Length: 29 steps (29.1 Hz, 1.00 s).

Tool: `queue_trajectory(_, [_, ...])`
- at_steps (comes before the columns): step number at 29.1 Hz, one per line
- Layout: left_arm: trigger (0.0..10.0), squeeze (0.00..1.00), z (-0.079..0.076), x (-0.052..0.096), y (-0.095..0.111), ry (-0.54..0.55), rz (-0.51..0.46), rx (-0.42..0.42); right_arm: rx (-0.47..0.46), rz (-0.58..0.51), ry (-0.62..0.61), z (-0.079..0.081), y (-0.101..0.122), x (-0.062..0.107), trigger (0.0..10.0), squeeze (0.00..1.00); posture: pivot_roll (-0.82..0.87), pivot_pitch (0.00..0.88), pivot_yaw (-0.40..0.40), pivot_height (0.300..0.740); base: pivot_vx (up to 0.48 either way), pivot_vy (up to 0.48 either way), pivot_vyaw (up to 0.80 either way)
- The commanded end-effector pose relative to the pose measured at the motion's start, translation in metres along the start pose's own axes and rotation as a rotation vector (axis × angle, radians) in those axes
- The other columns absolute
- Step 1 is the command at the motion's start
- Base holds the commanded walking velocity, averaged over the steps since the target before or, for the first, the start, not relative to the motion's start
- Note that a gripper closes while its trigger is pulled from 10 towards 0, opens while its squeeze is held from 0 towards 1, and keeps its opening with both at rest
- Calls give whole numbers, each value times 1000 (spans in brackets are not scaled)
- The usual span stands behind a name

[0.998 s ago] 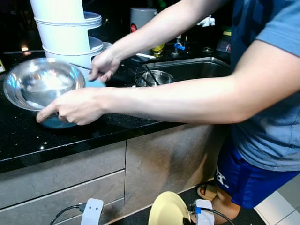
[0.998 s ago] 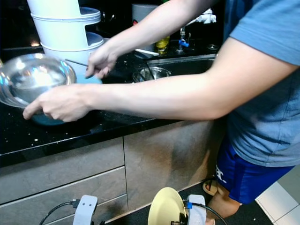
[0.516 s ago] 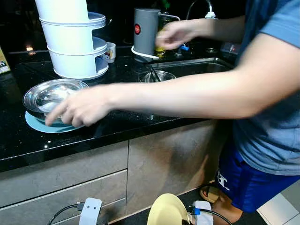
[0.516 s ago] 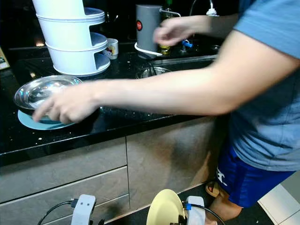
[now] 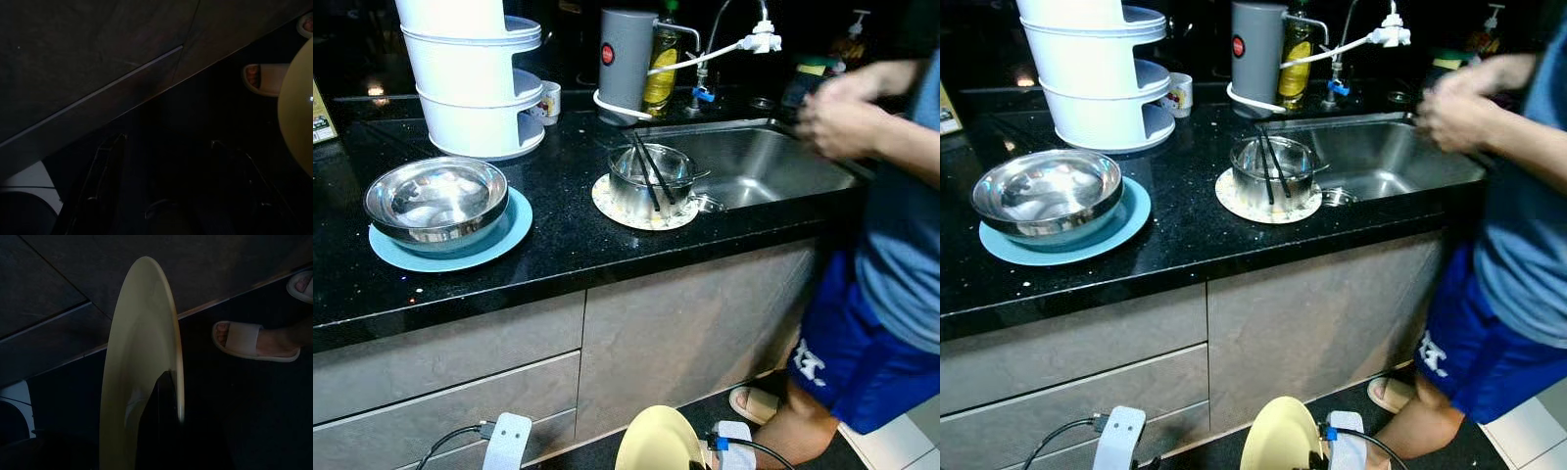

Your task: Kitchen organization

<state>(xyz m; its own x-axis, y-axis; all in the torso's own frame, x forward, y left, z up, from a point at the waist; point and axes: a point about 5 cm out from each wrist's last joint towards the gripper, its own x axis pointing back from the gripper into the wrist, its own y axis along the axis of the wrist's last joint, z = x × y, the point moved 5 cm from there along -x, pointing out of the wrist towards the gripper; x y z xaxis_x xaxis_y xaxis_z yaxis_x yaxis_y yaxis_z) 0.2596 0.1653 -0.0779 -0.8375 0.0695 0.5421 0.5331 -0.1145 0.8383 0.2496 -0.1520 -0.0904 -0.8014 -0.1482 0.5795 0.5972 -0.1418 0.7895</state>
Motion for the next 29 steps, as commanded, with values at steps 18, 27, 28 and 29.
queue_trajectory(18, [10000, 0, -6, 3, -7, -32, 21, -38, -7, 36, -40, -20, -14, 11, 10000, 0, -12, 136, -39, 740, 0, 0, 0])
queue_trajectory(27, [10000, 0, -5, -7, 11, -41, -8, -52, -43, -13, -63, -22, 3, 5, 10000, 0, -58, 82, -68, 740, 0, 0, 0])
queue_trajectory(28, [10000, 0, 1, -9, 13, -17, -2, -20, -32, -22, -42, -18, 6, 3, 10000, 0, -75, 73, -73, 740, 0, 0, 0])
queue_trajectory(29, [10000, 0, 6, -10, 11, 5, 17, 3, -6, -9, -19, -13, 4, 2, 10000, 0, -89, 64, -78, 740, 0, 0, 0])
